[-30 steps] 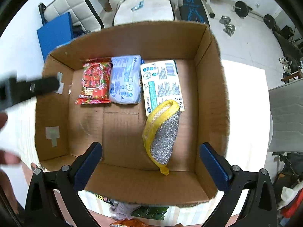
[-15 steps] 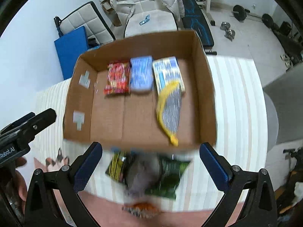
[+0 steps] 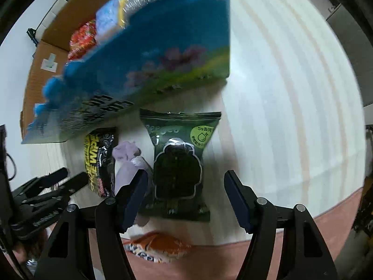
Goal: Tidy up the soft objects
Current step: 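Grasp the green Deeyeo wipes with the right gripper while the left gripper grasps the black shoe shine wipes, then carry both wipe packs into the box and open both grippers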
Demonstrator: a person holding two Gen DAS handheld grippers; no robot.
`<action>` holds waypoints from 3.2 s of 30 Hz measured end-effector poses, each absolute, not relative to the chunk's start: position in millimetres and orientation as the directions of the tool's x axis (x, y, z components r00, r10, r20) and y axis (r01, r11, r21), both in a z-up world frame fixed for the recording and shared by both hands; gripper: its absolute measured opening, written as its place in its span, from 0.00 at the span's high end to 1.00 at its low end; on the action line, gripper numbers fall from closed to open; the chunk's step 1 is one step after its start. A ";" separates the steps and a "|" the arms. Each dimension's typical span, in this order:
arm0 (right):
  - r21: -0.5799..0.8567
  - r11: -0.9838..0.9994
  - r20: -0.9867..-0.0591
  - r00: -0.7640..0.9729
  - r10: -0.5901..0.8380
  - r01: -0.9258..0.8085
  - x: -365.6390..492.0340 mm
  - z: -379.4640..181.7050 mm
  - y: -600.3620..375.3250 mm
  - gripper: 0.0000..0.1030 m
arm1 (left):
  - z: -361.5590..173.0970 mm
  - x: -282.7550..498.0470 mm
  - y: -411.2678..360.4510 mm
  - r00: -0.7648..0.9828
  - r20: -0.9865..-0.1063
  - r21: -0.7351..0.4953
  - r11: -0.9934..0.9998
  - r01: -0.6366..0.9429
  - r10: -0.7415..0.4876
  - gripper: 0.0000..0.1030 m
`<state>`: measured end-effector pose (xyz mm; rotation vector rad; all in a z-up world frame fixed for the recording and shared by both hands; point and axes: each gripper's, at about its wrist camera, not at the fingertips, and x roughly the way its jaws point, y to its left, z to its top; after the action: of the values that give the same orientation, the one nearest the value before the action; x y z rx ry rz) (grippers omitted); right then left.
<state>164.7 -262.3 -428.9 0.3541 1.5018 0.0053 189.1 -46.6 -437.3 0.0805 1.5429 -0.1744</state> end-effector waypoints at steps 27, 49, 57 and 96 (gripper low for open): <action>0.042 0.998 -0.990 -0.132 0.049 0.052 115.4 -471.5 -252.5 0.60 | -465.6 129.5 -33.7 -0.036 -0.999 -0.013 0.999 -0.042 -0.015 0.54; 0.225 0.957 -0.937 0.229 0.264 -0.185 232.1 -205.4 -165.0 0.64 | -217.0 242.8 -26.1 0.299 -0.939 -0.159 0.986 0.056 -0.169 0.57; 0.186 0.978 -0.979 0.070 0.193 -0.091 319.9 -300.1 -147.2 0.65 | -312.6 347.9 -7.9 0.039 -0.964 -0.267 0.960 -0.079 -0.265 0.57; 0.041 0.997 -0.999 -0.013 0.040 -0.068 329.0 -343.2 -154.5 0.00 | -364.4 333.8 -37.3 -0.088 -0.983 -0.161 0.987 0.019 -0.159 0.06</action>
<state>329.0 -154.5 -343.2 -0.0214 1.5819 0.0854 333.8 -37.3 -364.4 -0.1066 1.6531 -0.1488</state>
